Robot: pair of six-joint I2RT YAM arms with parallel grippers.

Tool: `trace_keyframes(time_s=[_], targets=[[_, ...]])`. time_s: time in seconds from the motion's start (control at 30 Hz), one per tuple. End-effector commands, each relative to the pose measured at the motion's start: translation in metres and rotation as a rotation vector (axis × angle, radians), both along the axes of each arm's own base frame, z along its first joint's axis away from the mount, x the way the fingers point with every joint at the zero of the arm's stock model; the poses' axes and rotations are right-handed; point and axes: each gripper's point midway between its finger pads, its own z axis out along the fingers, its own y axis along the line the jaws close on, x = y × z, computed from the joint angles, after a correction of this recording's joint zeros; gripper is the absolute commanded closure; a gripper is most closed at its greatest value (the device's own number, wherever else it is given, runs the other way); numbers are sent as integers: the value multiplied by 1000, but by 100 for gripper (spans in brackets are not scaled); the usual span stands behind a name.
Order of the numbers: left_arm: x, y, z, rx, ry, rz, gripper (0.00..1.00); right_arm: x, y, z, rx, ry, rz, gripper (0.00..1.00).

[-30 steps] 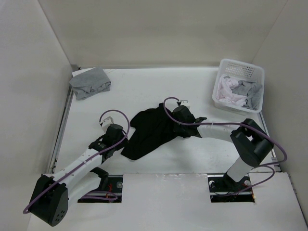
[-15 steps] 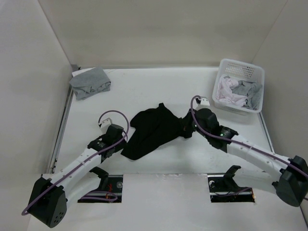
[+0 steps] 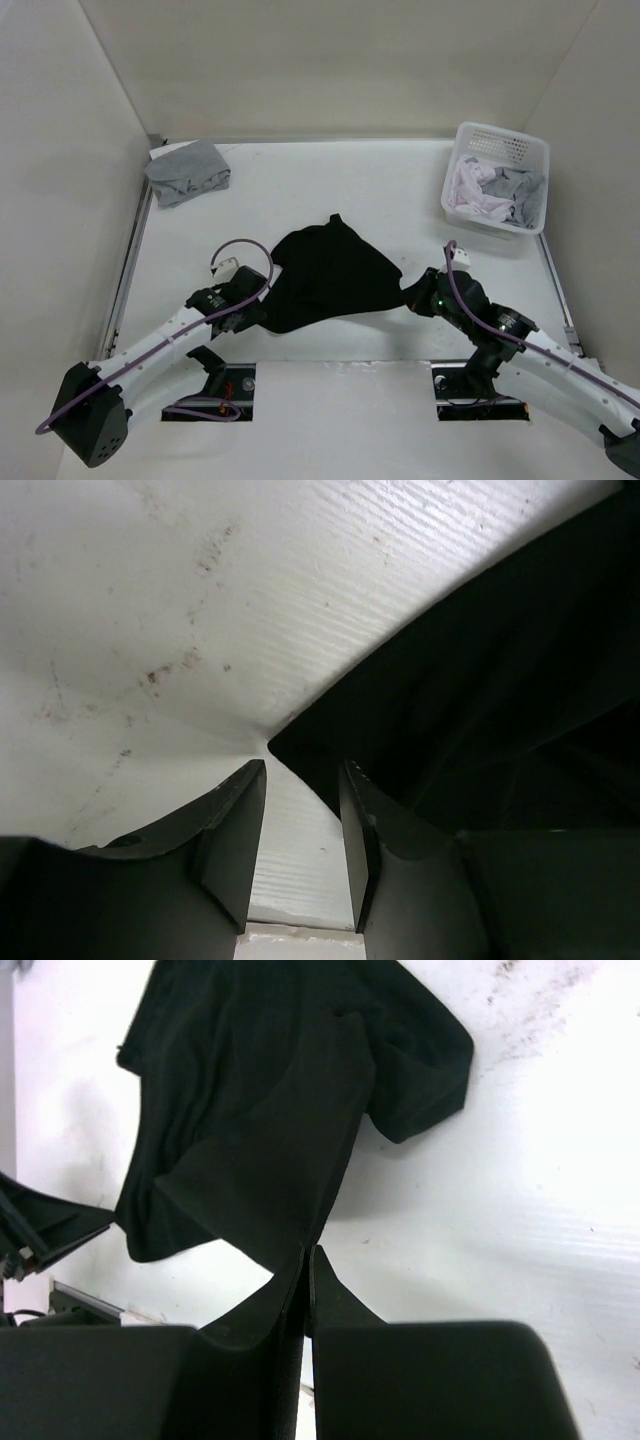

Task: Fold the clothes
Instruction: Flatten the tank top out

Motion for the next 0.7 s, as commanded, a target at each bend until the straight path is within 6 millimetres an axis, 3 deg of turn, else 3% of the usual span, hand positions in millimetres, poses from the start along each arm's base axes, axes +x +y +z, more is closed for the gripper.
trace_keyframes(time_s=[0.0, 0.27, 0.47, 0.67], targets=[[5, -6, 12, -27, -23, 27, 66, -1, -1, -4, -3, 13, -24, 93], [15, 4, -1, 43, -32, 67, 69, -1, 5, -1, 11, -2, -7, 93], [22, -1, -6, 32, -56, 59, 73, -2, 12, 1, 14, -7, 13, 93], [24, -7, -5, -4, -80, 37, 92, -1, 13, 2, 13, -12, 13, 93]])
